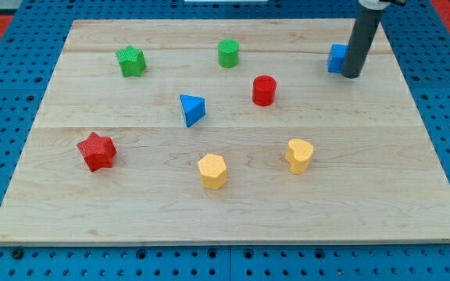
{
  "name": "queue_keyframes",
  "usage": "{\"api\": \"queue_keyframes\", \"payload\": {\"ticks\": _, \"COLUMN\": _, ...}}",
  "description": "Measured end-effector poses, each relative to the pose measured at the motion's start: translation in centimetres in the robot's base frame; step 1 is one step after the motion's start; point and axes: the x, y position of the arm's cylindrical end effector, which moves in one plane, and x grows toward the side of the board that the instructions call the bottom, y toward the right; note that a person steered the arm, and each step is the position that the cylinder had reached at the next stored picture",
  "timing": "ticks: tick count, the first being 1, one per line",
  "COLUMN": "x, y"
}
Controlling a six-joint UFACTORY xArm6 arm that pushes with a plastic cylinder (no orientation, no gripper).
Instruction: Push blue triangle into blue cube
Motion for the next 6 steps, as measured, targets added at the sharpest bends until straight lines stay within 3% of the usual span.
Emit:
{"api": "queue_keyframes", "payload": {"ticks": 2, "x": -4.8, "y": -1.1}}
{"api": "queue_keyframes", "payload": {"ticks": 4, "x": -5.4, "y": -7.9}}
{"api": "queue_keyframes", "payload": {"ticks": 5, "x": -4.1, "y": -7.4}}
{"api": "queue_keyframes", "payload": {"ticks": 6, "x": 0.6, "y": -7.5}}
